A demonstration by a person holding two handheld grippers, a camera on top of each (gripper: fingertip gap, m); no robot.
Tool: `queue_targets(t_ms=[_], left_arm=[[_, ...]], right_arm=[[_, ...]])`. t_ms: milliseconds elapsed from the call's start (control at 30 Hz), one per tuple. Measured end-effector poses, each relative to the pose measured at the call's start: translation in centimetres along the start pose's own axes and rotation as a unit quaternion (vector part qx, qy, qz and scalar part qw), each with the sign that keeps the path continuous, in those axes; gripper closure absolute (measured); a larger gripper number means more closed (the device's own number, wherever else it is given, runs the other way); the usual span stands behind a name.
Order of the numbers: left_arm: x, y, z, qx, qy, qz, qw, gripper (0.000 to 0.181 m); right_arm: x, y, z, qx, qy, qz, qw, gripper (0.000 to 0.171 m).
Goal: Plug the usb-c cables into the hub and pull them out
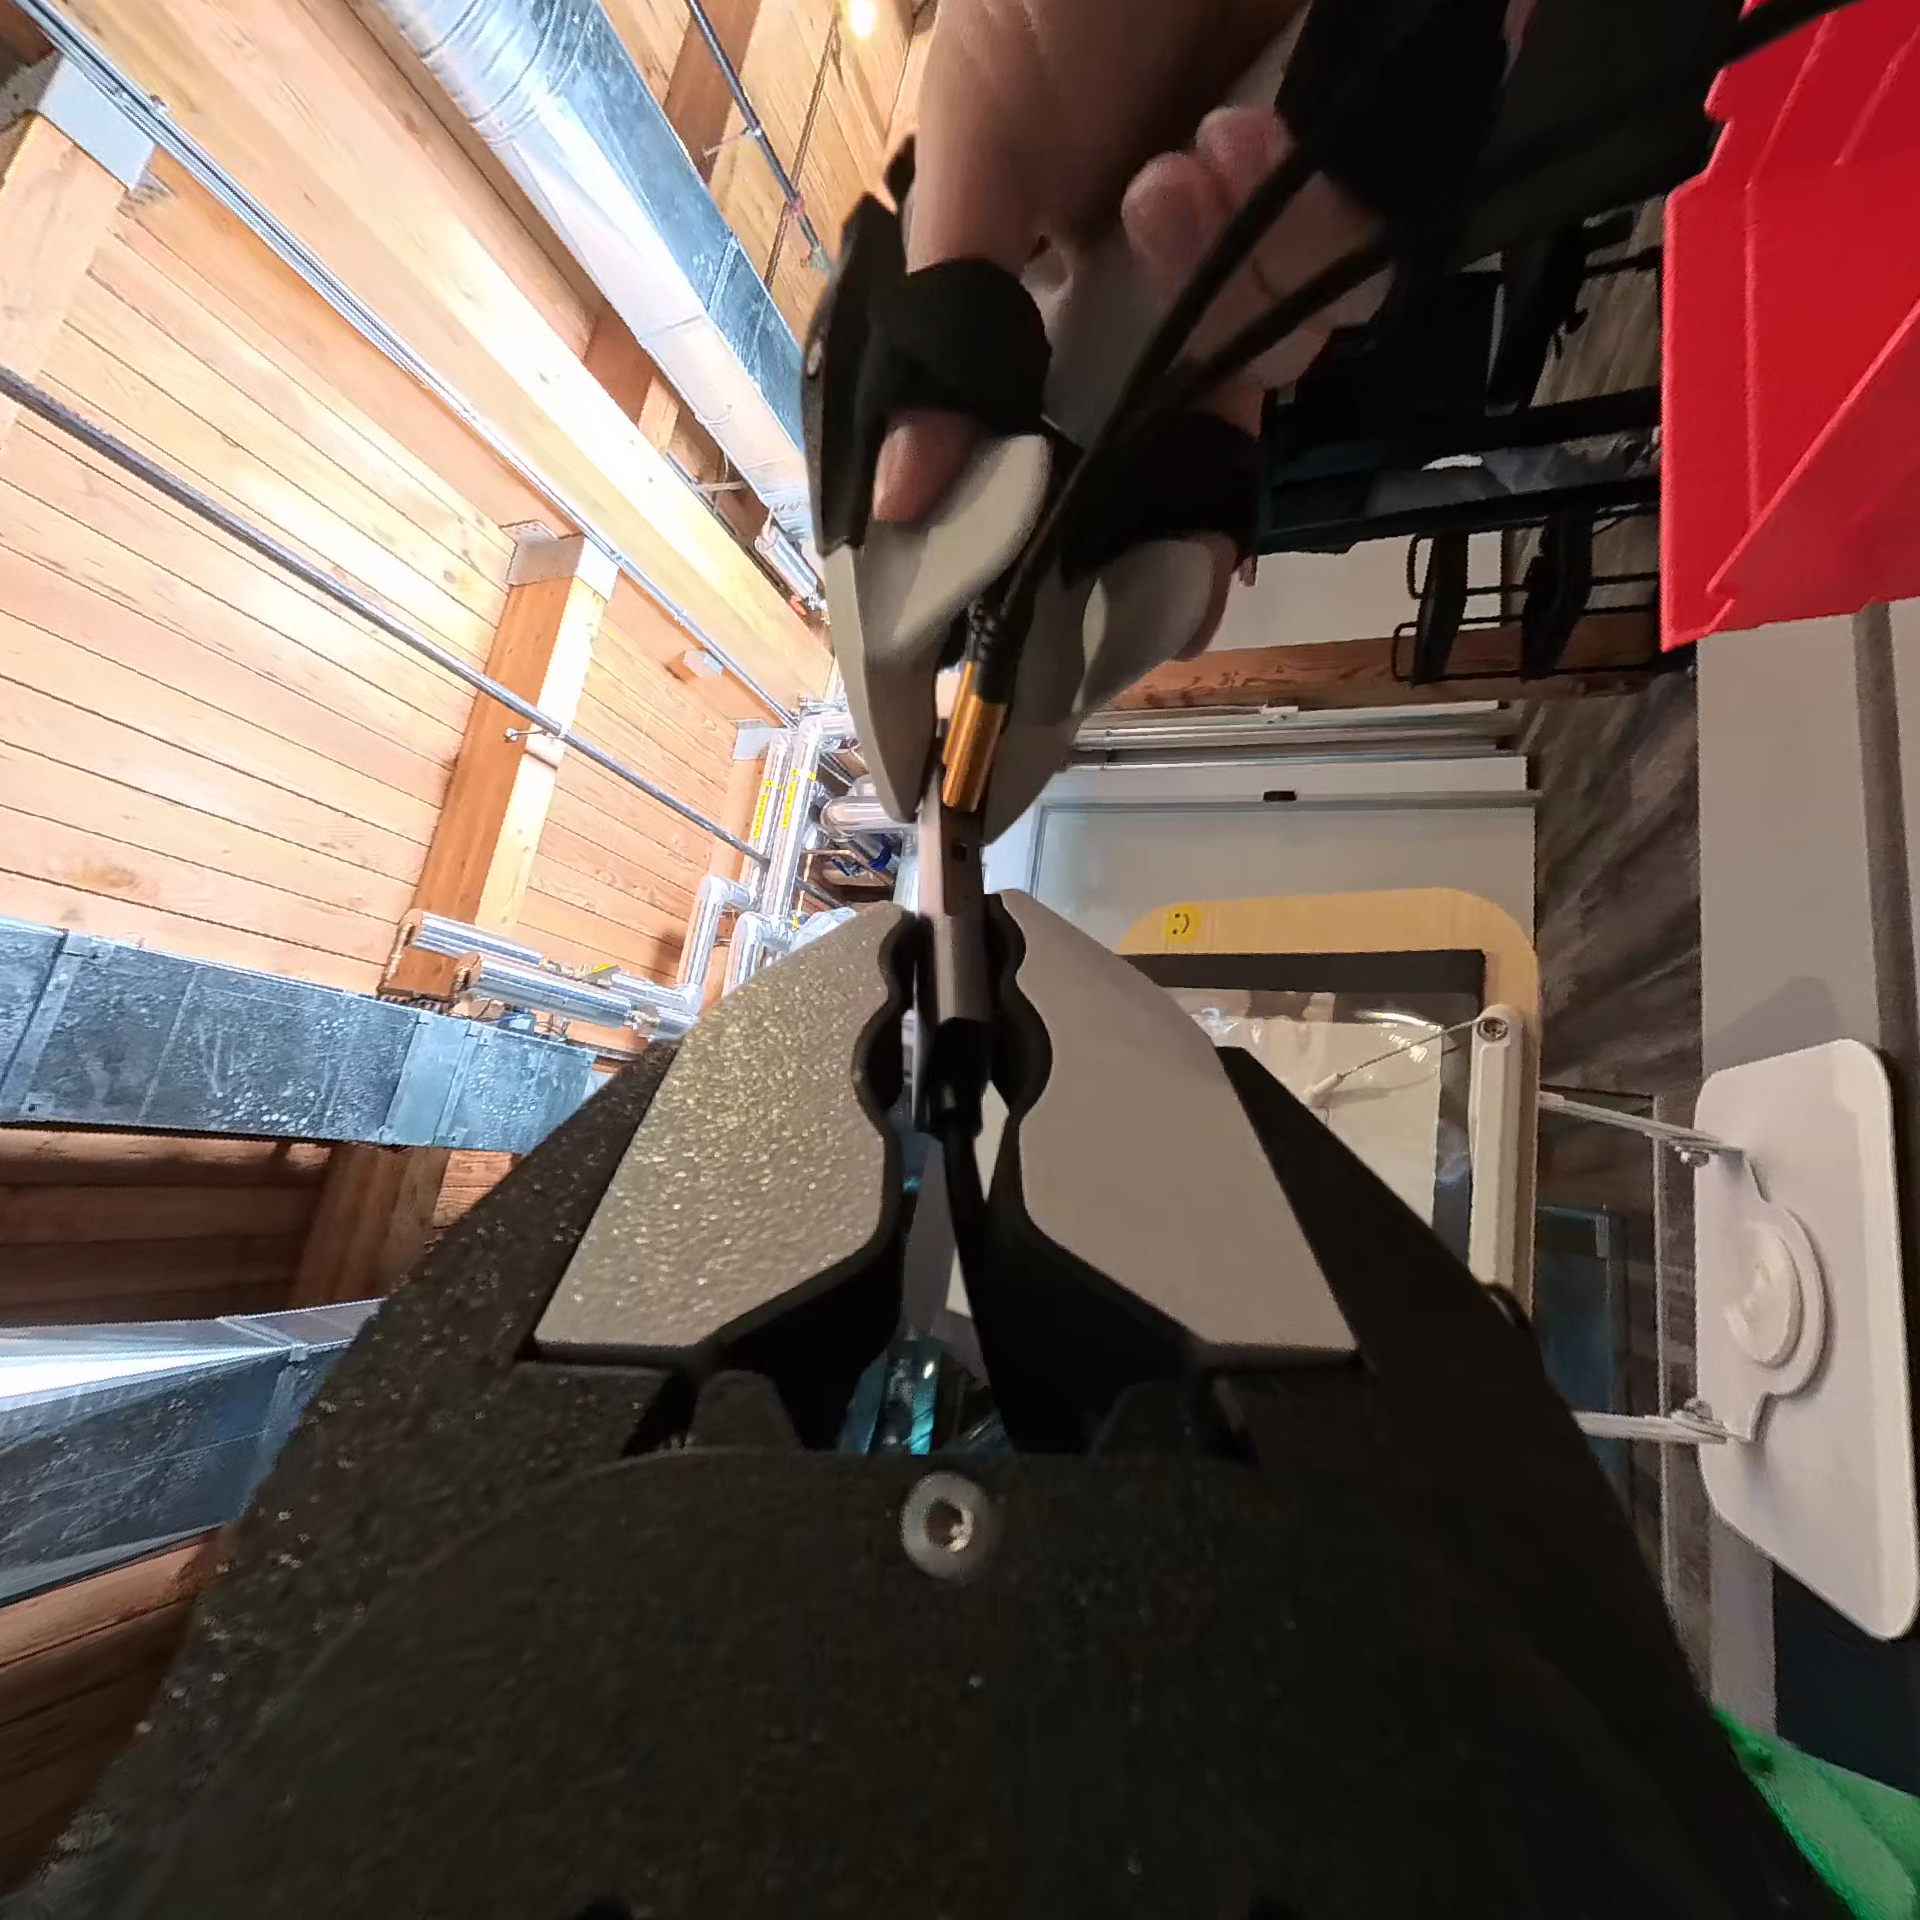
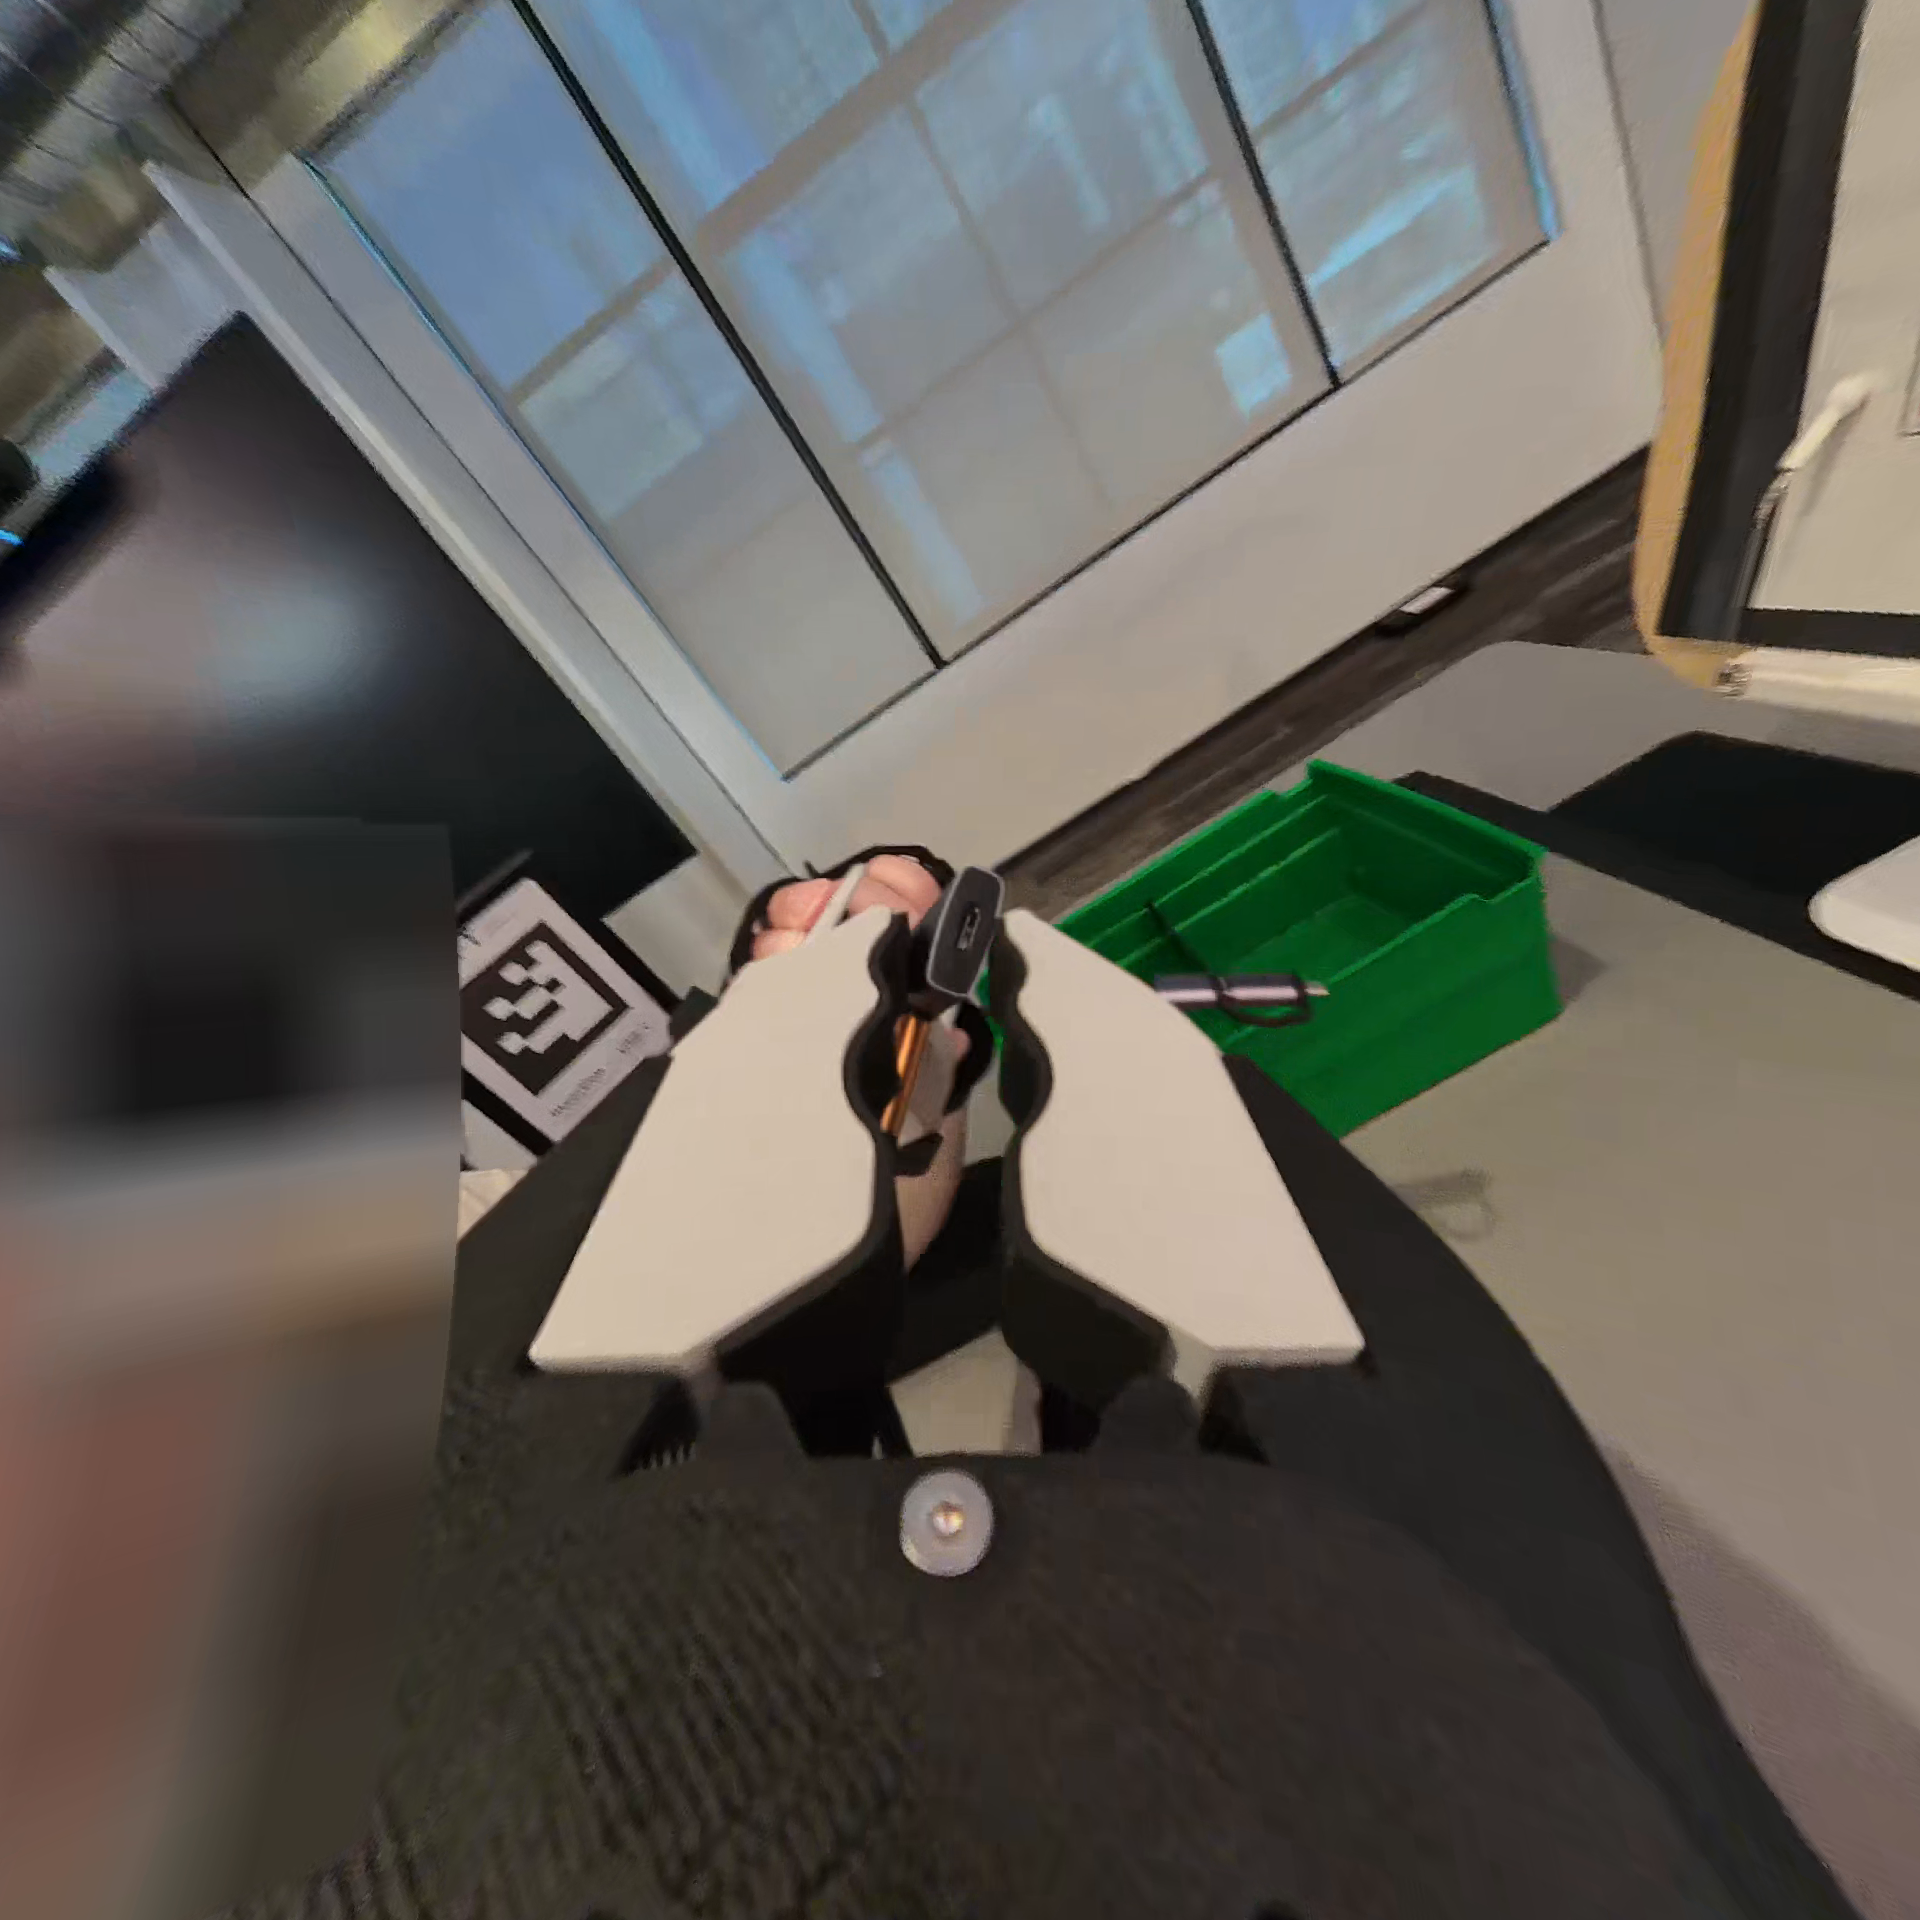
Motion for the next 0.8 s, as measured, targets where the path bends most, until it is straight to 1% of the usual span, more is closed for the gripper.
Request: queue_targets(t_ms=[67, 133, 200, 233, 300, 367, 400, 467, 500, 533, 567, 600, 633, 733, 767, 800], left_arm=[[0.4, -0.1, -0.2, 0.005, -0.018, 0.032, 0.999, 0.163], [1.0, 0.0, -0.7, 0.005, -0.062, 0.098, 0.993, 0.147], [2.0, 0.3, -1.1, 0.002, -0.135, 0.17, 0.976, 0.129], [2.5, 0.5, -1.1, 0.005, -0.169, 0.199, 0.965, 0.123], [2.9, 0.8, -1.0, 0.017, -0.22, 0.264, 0.939, 0.122], [2.6, 0.6, -1.0, 0.014, -0.268, 0.365, 0.891, 0.122], [2.3, 0.2, -1.2, 0.004, -0.282, 0.424, 0.861, 0.122], [1.9, -0.4, -1.4, 0.0, -0.318, 0.533, 0.784, 0.122], [1.9, -0.5, -1.4, 0.007, -0.337, 0.575, 0.746, 0.123], [1.8, -0.8, -1.4, 0.012, -0.345, 0.609, 0.714, 0.126], [1.8, -1.0, -1.5, 0.016, -0.345, 0.635, 0.691, 0.129], [1.8, -1.3, -1.7, 0.018, -0.34, 0.653, 0.676, 0.134], [1.9, -1.7, -1.9, 0.015, -0.328, 0.666, 0.67, 0.137], [2.4, -1.8, -2.4, -0.014, -0.306, 0.666, 0.681, 0.134], [2.6, -1.7, -2.5, -0.029, -0.301, 0.656, 0.691, 0.131], [3.0, -1.8, -2.7, -0.054, -0.289, 0.641, 0.709, 0.13]], right_arm=[[0.3, 0.2, 0.1, 0.016, 0.027, -0.023, 0.999, 0.159], [0.6, 0.5, 0.4, 0.034, 0.041, -0.031, 0.998, 0.161], [1.2, 0.8, 1.1, 0.035, 0.017, -0.008, 0.999, 0.161], [1.4, 1.0, 1.5, 0.035, 0.003, 0.005, 0.999, 0.161], [1.5, 1.2, 2.1, 0.026, -0.015, 0.036, 0.999, 0.161], [1.5, 1.1, 2.5, 0.006, -0.05, 0.075, 0.996, 0.161], [1.3, 1.1, 2.5, -0.007, -0.063, 0.105, 0.992, 0.161], [0.6, 0.8, 2.2, -0.036, -0.1, 0.15, 0.983, 0.161], [0.2, 0.6, 2.0, -0.044, -0.113, 0.171, 0.978, 0.162], [-0.2, 0.5, 1.7, -0.053, -0.123, 0.187, 0.973, 0.161], [-0.6, 0.3, 1.4, -0.059, -0.133, 0.198, 0.969, 0.161], [-0.8, 0.2, 1.1, -0.06, -0.145, 0.207, 0.966, 0.161], [-0.9, 0.2, 0.8, -0.058, -0.16, 0.212, 0.962, 0.161], [-0.8, 0.2, 0.2, -0.038, -0.212, 0.21, 0.954, 0.161], [-0.7, 0.2, 0.0, -0.032, -0.223, 0.211, 0.951, 0.161], [-0.8, 0.1, -0.3, -0.029, -0.228, 0.212, 0.95, 0.161]])
Point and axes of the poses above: each gripper's, where its closed fingertips meet, z back along the fingers, y out of its top, x = y × z across the jaws, the point moved 5 cm from there along z, back along the fingers
